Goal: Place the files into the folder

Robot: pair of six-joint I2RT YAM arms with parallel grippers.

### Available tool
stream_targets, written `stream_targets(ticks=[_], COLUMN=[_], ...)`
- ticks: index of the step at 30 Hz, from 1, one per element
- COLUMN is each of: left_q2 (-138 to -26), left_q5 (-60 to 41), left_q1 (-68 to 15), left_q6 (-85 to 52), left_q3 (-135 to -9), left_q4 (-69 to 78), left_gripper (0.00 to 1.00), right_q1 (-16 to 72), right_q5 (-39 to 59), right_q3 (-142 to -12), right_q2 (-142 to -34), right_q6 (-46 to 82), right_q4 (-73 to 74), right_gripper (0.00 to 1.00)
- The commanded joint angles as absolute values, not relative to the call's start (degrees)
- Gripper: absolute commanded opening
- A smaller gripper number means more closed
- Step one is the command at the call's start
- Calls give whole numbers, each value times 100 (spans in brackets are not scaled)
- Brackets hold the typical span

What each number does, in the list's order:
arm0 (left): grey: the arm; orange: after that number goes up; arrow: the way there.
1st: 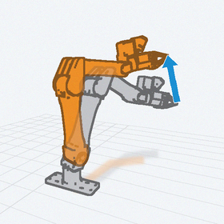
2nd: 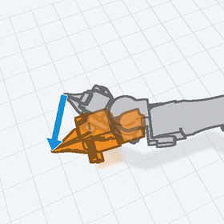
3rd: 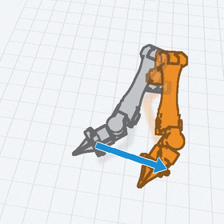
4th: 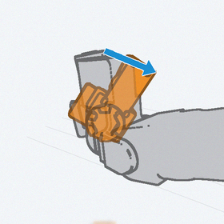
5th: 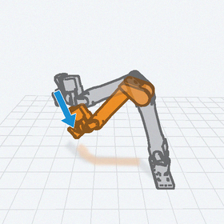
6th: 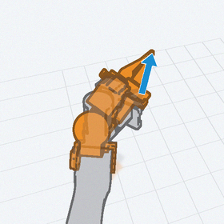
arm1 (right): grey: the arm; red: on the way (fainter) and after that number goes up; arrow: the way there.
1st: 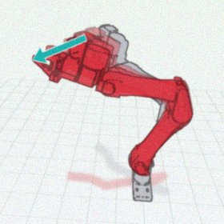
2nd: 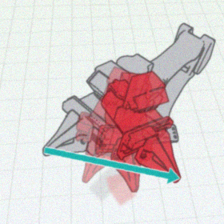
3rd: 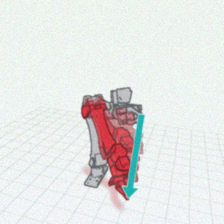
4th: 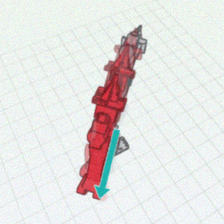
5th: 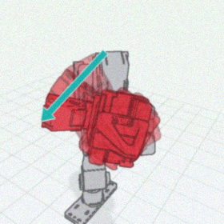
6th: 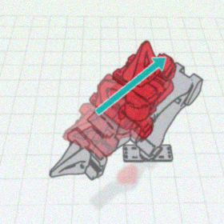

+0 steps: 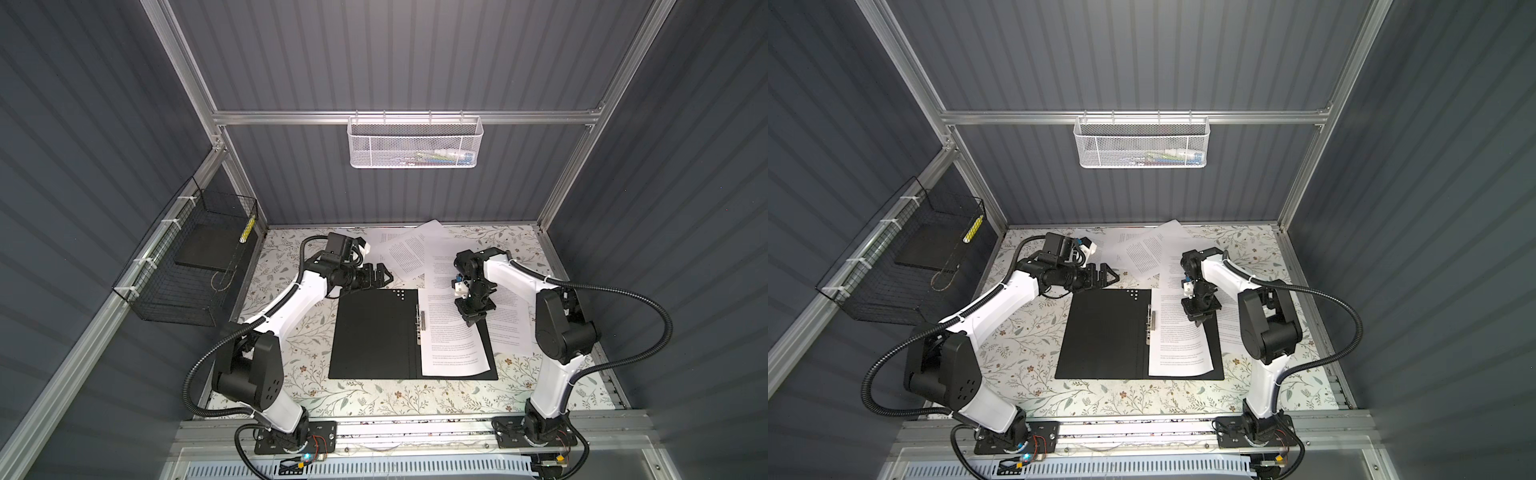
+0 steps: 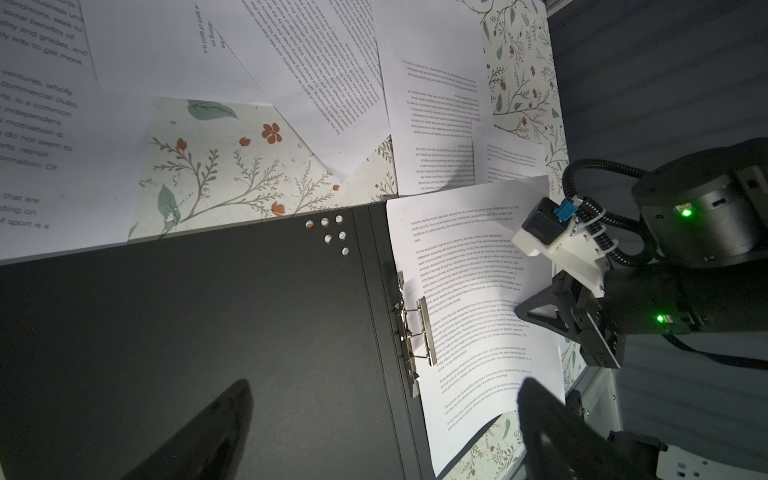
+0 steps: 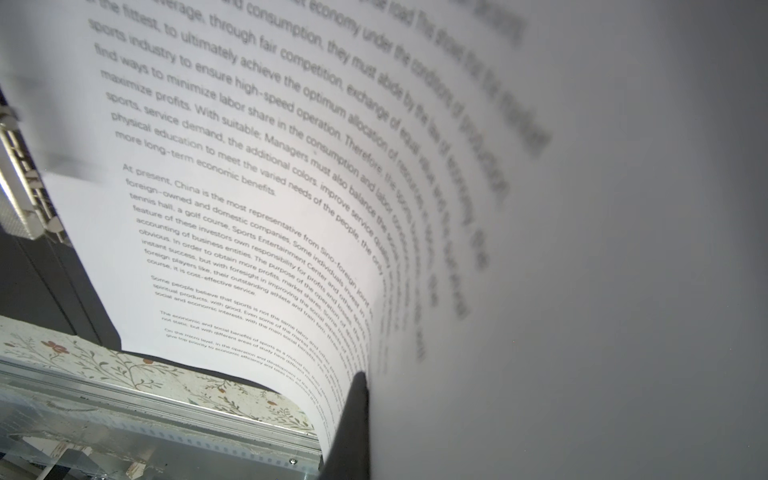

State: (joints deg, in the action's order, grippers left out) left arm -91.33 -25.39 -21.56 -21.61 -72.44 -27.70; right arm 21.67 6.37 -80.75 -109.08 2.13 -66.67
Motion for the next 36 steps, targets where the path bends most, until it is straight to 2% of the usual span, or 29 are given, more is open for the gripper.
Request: stream_targets(ticks=[1, 36], left_q2=[-9176, -9149], left_q5=[-2664, -2661], left_q1=[-2127, -2127], left_q6=[-2223, -2233], left_q3=[-7183, -7161], left_q4=[-2761, -2758], left_gripper=[100, 100], right_q1=[2210, 2100], right_q5=[751, 416], right_q3=[-8003, -7938], right_q2=[-10717, -10794], right_q6=[268, 404], right_q4=[-6710, -6821], right_gripper=[0, 0])
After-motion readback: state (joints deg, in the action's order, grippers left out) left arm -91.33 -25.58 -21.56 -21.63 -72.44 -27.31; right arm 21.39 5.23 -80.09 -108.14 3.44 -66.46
